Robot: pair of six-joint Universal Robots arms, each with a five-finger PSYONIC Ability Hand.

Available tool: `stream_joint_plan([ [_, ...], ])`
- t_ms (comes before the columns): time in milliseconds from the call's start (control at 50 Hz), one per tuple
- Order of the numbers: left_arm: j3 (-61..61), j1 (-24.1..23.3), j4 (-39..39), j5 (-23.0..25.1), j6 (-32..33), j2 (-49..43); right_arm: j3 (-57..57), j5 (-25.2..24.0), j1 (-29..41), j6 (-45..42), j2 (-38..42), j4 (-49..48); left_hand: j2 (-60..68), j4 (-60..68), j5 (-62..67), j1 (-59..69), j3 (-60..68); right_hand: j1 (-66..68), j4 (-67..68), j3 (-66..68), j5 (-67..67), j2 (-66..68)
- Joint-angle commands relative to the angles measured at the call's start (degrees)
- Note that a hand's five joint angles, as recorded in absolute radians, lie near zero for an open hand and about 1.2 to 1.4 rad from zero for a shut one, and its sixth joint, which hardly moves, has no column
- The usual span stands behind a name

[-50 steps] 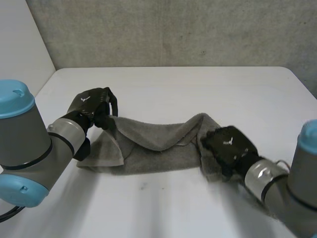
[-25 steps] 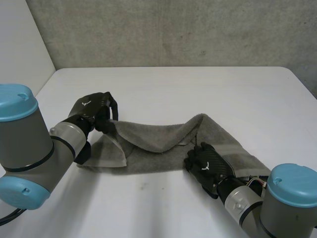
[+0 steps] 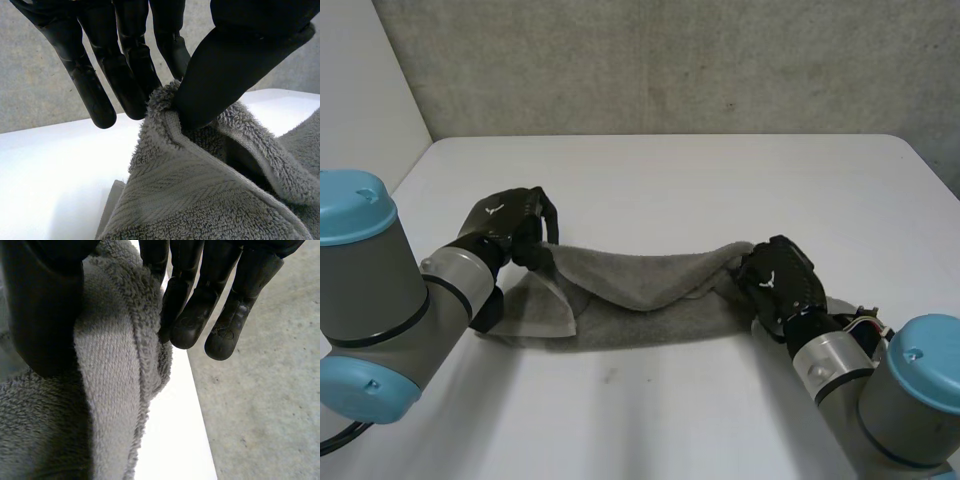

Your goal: Fold the towel.

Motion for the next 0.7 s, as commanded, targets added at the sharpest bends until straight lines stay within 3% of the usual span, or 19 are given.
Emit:
stream_joint_plan([
  [20, -0.18, 0.0, 0.07, 0.0, 0.01, 0.0, -0.37, -0.58, -0.9, 0.49, -1.12, 0.28, 10.21, 10.23, 11.29, 11.8, 10.31, 4.26, 5.01, 5.16, 52.04, 6.0],
  [160, -0.18, 0.0, -0.02, 0.0, 0.01, 0.0, -1.87, -1.03, -2.22, 2.6, -1.29, 2.13, 10.21, 10.23, 11.29, 11.8, 10.31, 4.26, 5.01, 5.16, 52.04, 6.0],
  [180, -0.18, 0.0, -0.02, 0.0, 0.01, 0.0, -2.39, -0.85, -2.92, 4.08, -1.29, 3.43, 10.21, 10.23, 11.29, 11.8, 10.31, -18.83, -18.08, -17.93, 28.95, -17.09],
  [200, -0.18, 0.0, -0.02, 0.0, 0.01, 0.09, -2.74, -0.85, -3.54, 5.92, -1.29, 5.27, 10.21, 10.23, 11.29, 11.8, 10.31, -50.2, -49.45, -49.3, -2.42, -48.46],
  [240, -0.18, 0.0, -0.02, 0.0, 0.01, 0.0, -3.1, -1.2, -4.15, 8.47, -1.38, 7.64, 10.21, 10.23, 11.29, 11.8, 10.31, -55.85, -55.1, -54.94, -8.06, -54.11],
  [360, -0.27, 0.0, -0.02, 0.0, 0.01, 0.0, -2.84, -3.57, -4.25, 13.68, -1.38, 12.23, 10.21, 10.23, 11.29, 11.8, 10.31, -55.57, -54.82, -54.66, -7.78, -53.83],
  [460, -0.27, 0.0, -0.02, 0.0, 0.01, 0.0, -1.08, -9.27, -4.25, 13.77, -1.12, 11.8, 10.21, 10.23, 11.29, 11.8, 10.31, -47.69, -46.94, -46.78, 0.1, -45.95],
  [700, -0.62, 0.0, 0.07, 0.0, 0.01, 0.0, 1.21, -12.45, -4.6, 13.68, -1.73, 6.7, 10.21, 10.23, 11.29, 11.8, 10.31, -33.7, -32.95, -32.79, 14.09, -31.96],
])
